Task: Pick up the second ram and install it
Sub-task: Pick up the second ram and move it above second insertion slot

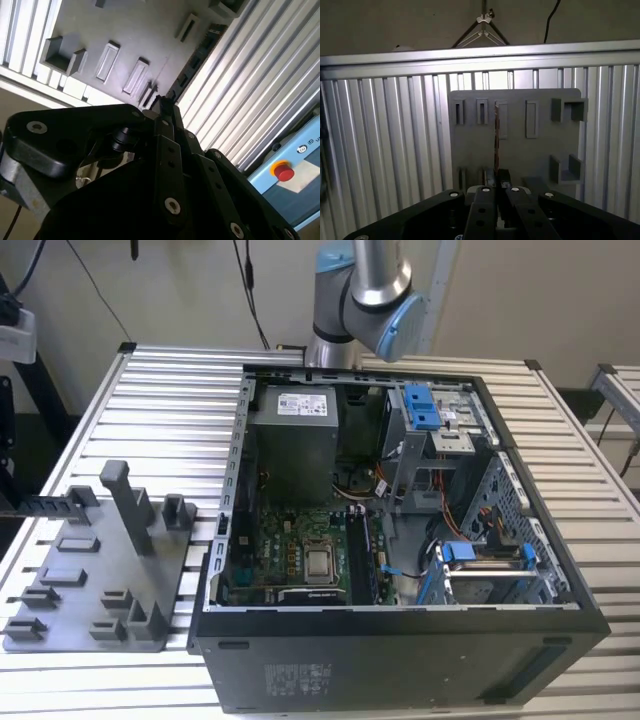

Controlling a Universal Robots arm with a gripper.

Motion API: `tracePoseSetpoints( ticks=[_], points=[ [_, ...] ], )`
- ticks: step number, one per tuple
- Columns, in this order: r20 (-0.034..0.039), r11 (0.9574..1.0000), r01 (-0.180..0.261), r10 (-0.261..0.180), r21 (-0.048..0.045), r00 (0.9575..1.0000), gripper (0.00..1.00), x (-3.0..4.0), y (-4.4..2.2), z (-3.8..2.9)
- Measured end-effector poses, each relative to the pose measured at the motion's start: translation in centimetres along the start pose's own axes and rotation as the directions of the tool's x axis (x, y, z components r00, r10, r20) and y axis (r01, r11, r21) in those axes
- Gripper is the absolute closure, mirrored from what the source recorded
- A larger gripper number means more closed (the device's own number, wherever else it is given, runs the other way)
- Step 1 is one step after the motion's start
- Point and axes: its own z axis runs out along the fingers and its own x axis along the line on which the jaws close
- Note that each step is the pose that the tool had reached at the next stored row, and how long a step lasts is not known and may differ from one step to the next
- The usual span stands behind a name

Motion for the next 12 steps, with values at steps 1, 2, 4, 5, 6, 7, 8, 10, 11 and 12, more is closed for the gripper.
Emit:
tracePoseSetpoints(
  ticks=[1,2,4,5,6,7,8,10,11,12],
  points=[
    [0.0,1.0,0.0,0.0,0.0,1.0,0.86,-0.01,-0.01,-0.25],
    [0.0,1.0,0.0,0.0,-0.0001,1.0,0.86,-0.01,-0.02,-0.52],
    [0.0,1.0,0.0,0.0,0.0,1.0,0.86,-0.03,-0.03,-1.01],
    [0.0,1.0,0.0,0.0,0.0,1.0,0.86,-0.03,-0.04,-1.22],
    [0.0001,1.0,0.0,0.0,0.0001,1.0,0.86,-0.03,-0.04,-1.44],
    [0.0,1.0,0.0,0.0,0.0,1.0,0.86,-0.04,-0.05,-1.65],
    [0.0,1.0,0.0,0.0,0.0001,1.0,0.86,-0.04,-0.05,-1.86],
    [0.0,1.0,0.0,0.0,0.0,1.0,0.86,-0.05,-0.07,-2.3],
    [0.0,1.0,0.0,0.0,0.0001,1.0,0.86,-0.06,-0.08,-2.54],
    [0.0,1.0,0.0,0.0,0.0001,1.0,0.86,-0.07,-0.08,-2.76]
  ],
)
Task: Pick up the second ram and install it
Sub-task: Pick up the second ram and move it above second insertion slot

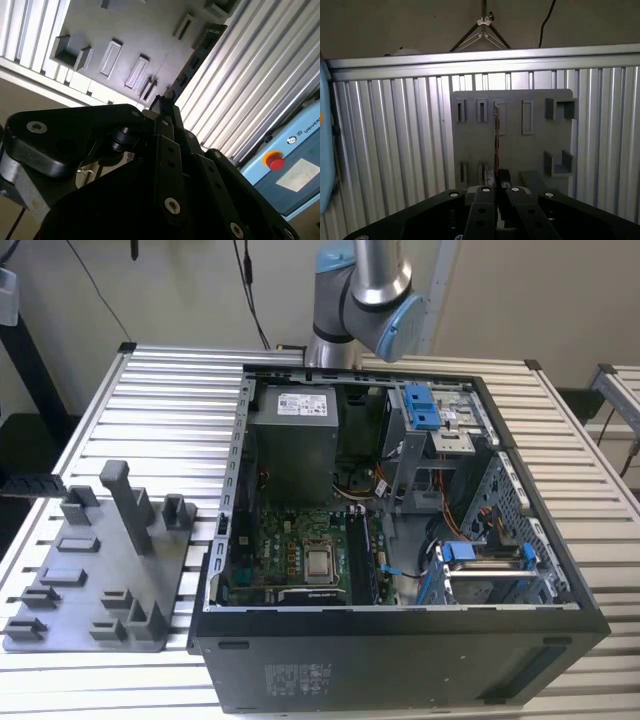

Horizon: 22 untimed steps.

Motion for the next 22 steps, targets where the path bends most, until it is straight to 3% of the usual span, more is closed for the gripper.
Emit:
tracePoseSetpoints(
  ticks=[11,22],
  points=[
    [0.0,1.0,0.0,0.0,0.0002,1.0,0.86,-0.05,-0.07,-2.3],
    [0.0001,1.0,0.0,0.0,0.0003,1.0,0.86,-0.08,-0.1,-3.65]
  ],
)
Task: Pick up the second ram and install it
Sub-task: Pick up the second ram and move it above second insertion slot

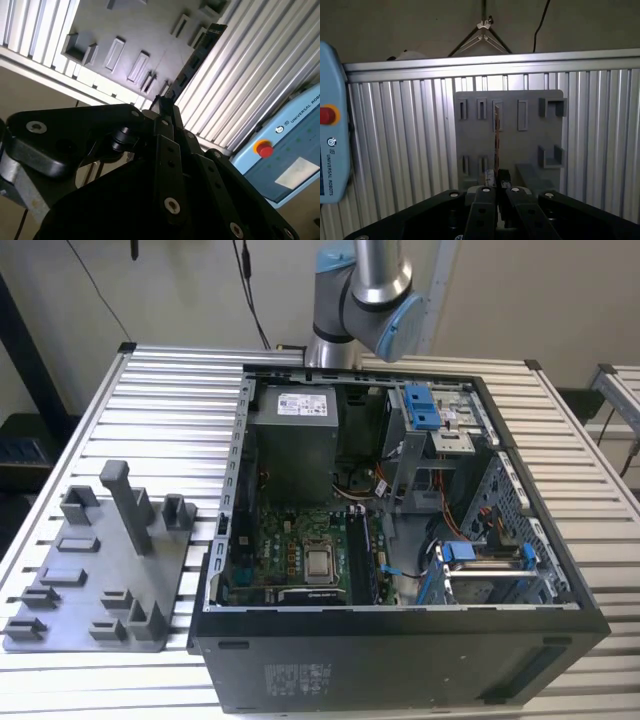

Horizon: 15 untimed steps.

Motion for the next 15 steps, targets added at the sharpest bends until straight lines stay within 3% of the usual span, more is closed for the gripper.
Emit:
tracePoseSetpoints(
  ticks=[8,15],
  points=[
    [-0.0003,1.0,0.0,0.0,-0.0003,1.0,0.86,-0.01,-0.07,-0.07],
    [0.0003,1.0,0.0,0.0,-0.0001,1.0,0.86,-0.08,-1.11,0.01]
  ],
)
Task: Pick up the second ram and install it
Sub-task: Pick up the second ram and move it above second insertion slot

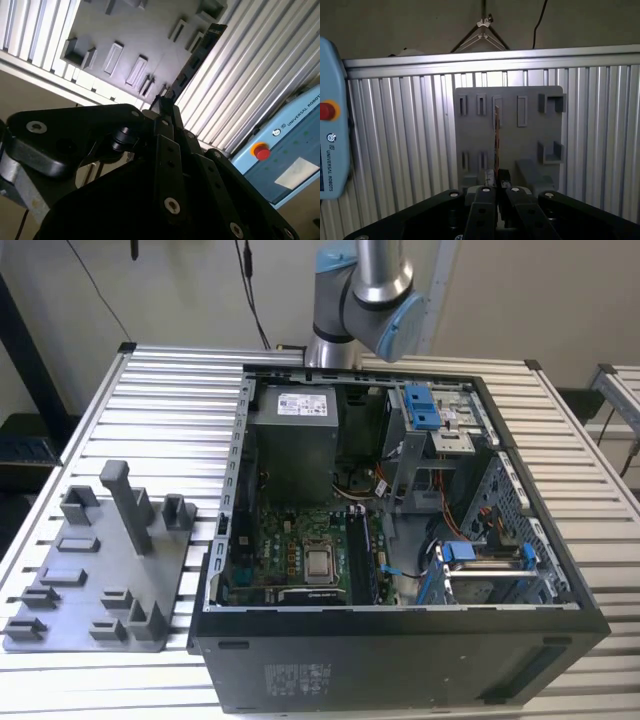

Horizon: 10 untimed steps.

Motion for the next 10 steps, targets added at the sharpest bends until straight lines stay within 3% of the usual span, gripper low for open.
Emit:
tracePoseSetpoints(
  ticks=[10],
  points=[
    [0.0002,1.0,0.0,0.0,0.0001,1.0,0.86,-0.09,-1.36,0.07]
  ],
)
